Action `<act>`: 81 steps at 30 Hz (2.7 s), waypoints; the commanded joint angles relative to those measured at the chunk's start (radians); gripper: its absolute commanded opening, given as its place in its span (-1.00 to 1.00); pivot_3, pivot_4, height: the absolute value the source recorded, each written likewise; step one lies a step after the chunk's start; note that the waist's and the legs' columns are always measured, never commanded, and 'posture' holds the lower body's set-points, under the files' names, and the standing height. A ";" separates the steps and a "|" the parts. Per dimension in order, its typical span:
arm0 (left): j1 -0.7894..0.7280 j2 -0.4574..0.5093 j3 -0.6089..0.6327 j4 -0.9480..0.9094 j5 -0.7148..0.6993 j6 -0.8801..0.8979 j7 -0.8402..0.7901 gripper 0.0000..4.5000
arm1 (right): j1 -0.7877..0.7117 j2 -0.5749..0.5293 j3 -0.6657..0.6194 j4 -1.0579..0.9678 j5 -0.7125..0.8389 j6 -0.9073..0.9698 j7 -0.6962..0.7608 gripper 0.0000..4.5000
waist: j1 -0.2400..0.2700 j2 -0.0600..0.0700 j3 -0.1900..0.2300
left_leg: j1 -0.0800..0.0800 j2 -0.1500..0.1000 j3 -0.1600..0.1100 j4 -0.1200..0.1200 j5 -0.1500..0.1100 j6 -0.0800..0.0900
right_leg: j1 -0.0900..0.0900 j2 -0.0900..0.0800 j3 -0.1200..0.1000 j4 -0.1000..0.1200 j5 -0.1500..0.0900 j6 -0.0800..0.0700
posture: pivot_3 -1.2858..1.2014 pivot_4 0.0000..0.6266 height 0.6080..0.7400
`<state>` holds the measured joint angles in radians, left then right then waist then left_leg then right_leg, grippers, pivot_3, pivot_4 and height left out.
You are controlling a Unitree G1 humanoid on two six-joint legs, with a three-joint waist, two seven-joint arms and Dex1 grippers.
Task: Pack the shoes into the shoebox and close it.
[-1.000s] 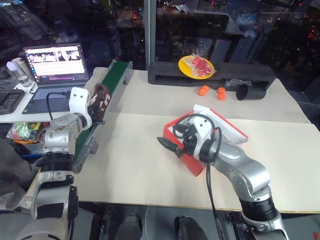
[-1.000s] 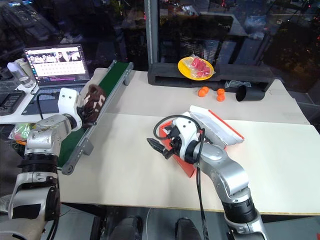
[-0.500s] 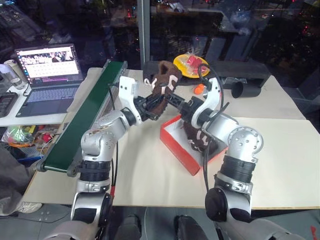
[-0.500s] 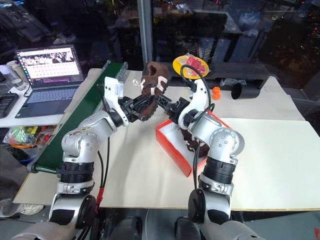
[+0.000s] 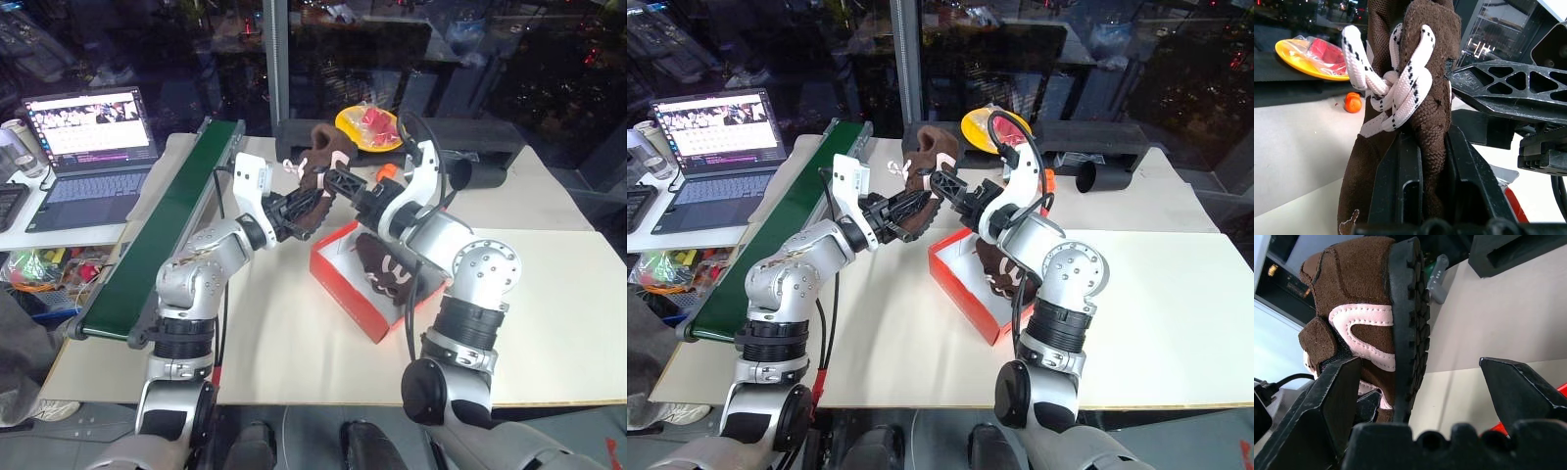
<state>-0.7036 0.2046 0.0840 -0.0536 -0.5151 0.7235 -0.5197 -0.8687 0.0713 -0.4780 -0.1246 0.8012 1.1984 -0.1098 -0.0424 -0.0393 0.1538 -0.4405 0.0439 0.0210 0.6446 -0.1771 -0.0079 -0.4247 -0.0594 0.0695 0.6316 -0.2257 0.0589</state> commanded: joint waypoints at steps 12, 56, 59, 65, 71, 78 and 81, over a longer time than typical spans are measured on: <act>-0.010 -0.026 -0.082 -0.061 -0.038 0.021 -0.066 -0.96 | -0.064 0.024 0.015 -0.035 0.132 -0.101 -0.012 -0.64 | 0.000 0.000 0.000 | 0.000 0.000 0.000 0.000 0.000 0.000 | 0.000 0.000 0.000 -0.001 0.000 0.000 | 0.03 -0.52 1.00; 0.237 0.386 -0.246 -0.122 0.148 -0.207 -0.434 -0.09 | -0.122 -0.799 0.675 0.142 -0.117 0.141 0.482 -0.85 | 0.004 0.008 0.005 | -0.001 0.000 0.002 -0.004 -0.001 0.002 | -0.001 0.000 0.001 -0.004 -0.002 -0.001 | 0.03 -0.52 1.00; 0.244 0.379 -0.244 -0.133 0.149 -0.203 -0.426 -0.09 | -0.102 -0.804 0.749 0.157 -0.177 0.103 0.551 -0.85 | 0.003 0.008 0.005 | -0.001 0.001 0.002 -0.003 -0.001 0.002 | -0.001 0.000 0.001 -0.004 -0.002 -0.001 | 0.03 -0.52 1.00; 0.259 0.378 -0.237 -0.137 0.157 -0.206 -0.423 -0.09 | -0.057 -0.736 0.863 0.238 -0.289 0.020 0.637 -0.85 | 0.003 0.008 0.005 | 0.000 0.001 0.002 -0.003 -0.001 0.002 | -0.001 0.000 0.001 -0.003 -0.002 -0.001 | 0.03 -0.52 1.00; 0.261 0.373 -0.242 -0.141 0.161 -0.206 -0.418 -0.09 | -0.038 -0.665 0.942 0.409 -0.421 -0.097 0.715 -0.85 | 0.009 0.004 0.002 | 0.003 0.001 0.002 -0.001 -0.001 0.002 | 0.003 0.000 0.001 -0.002 -0.002 -0.001 | 0.03 -0.52 1.00; 0.251 0.368 -0.250 -0.131 0.170 -0.218 -0.413 -0.09 | -0.022 -0.597 0.993 0.612 -0.549 -0.211 0.807 -0.85 | 0.016 -0.006 -0.006 | 0.019 0.001 0.002 0.000 -0.001 0.001 | 0.019 0.000 0.000 -0.004 -0.003 -0.003 | 0.03 -0.52 1.00; 0.251 0.366 -0.251 -0.131 0.171 -0.220 -0.415 -0.09 | -0.018 -0.566 0.990 0.672 -0.589 -0.241 0.827 -0.85 | 0.017 -0.007 -0.007 | 0.026 0.002 0.003 0.000 -0.001 0.001 | 0.023 0.000 0.000 -0.005 -0.008 -0.008 | 0.03 -0.52 1.00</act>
<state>-0.4384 0.5764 -0.1734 -0.1610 -0.3444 0.5265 -0.9331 -0.9448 -0.4925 0.4628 0.4354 0.2790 0.9512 0.7194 -0.0254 -0.0461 0.1465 -0.4131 0.0466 0.0245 0.6447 -0.1785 -0.0071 -0.4017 -0.0600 0.0698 0.6264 -0.2334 0.0510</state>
